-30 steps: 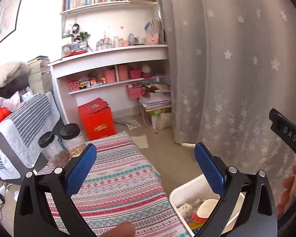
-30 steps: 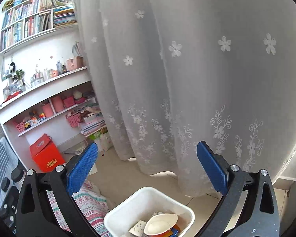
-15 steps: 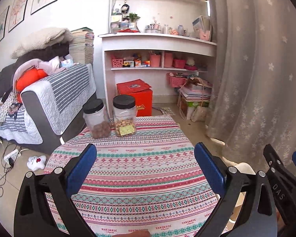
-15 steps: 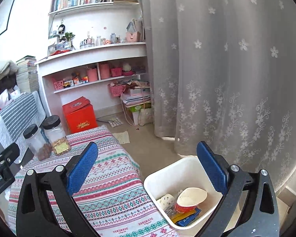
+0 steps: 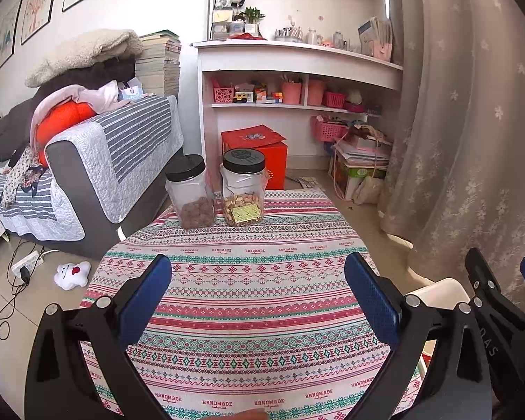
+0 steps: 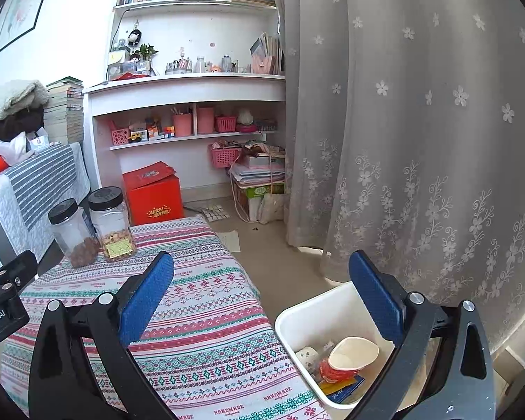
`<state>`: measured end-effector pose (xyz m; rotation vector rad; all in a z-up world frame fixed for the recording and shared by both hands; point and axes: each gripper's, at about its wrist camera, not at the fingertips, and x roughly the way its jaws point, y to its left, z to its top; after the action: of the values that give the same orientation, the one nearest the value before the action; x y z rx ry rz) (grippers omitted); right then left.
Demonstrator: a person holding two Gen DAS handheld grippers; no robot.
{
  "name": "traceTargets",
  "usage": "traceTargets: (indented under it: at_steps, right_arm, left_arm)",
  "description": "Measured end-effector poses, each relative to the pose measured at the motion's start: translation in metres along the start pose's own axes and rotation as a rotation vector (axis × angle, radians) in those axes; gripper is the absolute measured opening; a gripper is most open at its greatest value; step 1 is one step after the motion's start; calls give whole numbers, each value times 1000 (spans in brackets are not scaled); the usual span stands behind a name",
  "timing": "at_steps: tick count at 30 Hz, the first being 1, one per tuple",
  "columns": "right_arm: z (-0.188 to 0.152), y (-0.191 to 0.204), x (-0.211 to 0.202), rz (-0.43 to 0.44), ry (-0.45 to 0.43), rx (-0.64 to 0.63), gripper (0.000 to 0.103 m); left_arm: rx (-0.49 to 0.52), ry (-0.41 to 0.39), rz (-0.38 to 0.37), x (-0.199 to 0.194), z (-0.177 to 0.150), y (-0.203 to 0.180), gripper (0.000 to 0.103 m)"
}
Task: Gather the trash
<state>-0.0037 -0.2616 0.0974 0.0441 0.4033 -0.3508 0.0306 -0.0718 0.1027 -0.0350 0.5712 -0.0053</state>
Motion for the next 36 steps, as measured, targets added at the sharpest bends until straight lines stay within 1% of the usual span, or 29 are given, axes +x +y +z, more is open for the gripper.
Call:
traceTargets:
  at_steps: [5, 22, 36]
  right_arm:
    - [0, 0, 0, 5, 1, 3, 96]
    - [0, -4, 5, 0, 20, 17, 96]
    - [-1, -5, 5, 2, 19, 18, 96]
  left_arm:
    - [-22, 7, 19, 2, 0, 7, 96]
    - [-11, 9, 13, 5, -2, 3, 96]
    - [-7, 14, 6, 7, -3, -3, 96]
